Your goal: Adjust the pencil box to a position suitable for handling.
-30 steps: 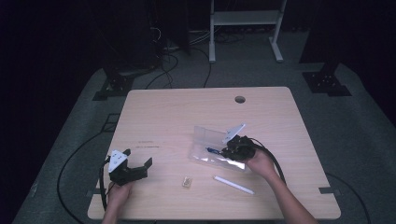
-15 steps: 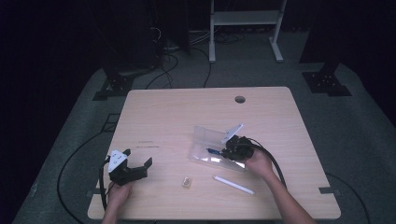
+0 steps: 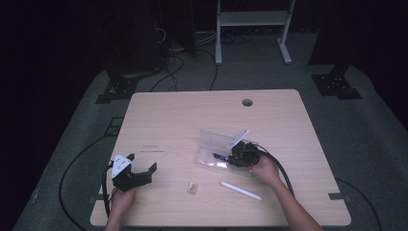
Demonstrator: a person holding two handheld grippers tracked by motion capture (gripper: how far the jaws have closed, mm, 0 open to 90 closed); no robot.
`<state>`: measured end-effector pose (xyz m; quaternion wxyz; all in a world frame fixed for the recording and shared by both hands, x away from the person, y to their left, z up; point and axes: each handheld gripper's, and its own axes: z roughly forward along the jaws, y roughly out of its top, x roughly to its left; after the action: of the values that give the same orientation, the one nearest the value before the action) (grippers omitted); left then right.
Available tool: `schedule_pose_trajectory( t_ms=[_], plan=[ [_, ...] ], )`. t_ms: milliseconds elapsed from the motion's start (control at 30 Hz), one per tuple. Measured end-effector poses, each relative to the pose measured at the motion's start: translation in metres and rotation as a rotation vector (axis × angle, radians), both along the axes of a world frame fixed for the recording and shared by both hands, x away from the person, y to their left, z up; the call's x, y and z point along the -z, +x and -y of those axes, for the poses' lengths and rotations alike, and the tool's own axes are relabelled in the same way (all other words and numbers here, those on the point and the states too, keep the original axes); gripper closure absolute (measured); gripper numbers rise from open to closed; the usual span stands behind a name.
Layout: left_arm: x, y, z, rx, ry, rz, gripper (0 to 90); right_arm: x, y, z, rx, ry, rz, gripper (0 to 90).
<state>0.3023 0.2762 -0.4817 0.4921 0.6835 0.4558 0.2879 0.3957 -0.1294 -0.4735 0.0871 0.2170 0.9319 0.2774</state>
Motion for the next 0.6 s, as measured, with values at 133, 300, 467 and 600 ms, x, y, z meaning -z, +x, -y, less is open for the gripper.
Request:
schedule_pose_trajectory(
  t_ms=[133, 300, 467, 600],
  plan=[
    [0.0, 0.0, 0.0, 0.0, 0.002, 0.0, 0.0, 0.0, 0.0, 0.001, 0.012, 0.002, -0.001, 74.4],
    [0.0, 0.0, 0.0, 0.0, 0.002, 0.0, 0.0, -0.002, -0.002, 0.003, 0.016, 0.018, -0.001, 70.3],
    [0.0, 0.0, 0.0, 0.0, 0.002, 0.0, 0.0, -0.008, -0.003, 0.006, 0.018, 0.043, 0.011, 68.7],
    [0.0, 0.0, 0.0, 0.0, 0.001, 0.0, 0.0, -0.013, -0.006, 0.009, 0.015, 0.059, 0.024, 67.5]
  ],
)
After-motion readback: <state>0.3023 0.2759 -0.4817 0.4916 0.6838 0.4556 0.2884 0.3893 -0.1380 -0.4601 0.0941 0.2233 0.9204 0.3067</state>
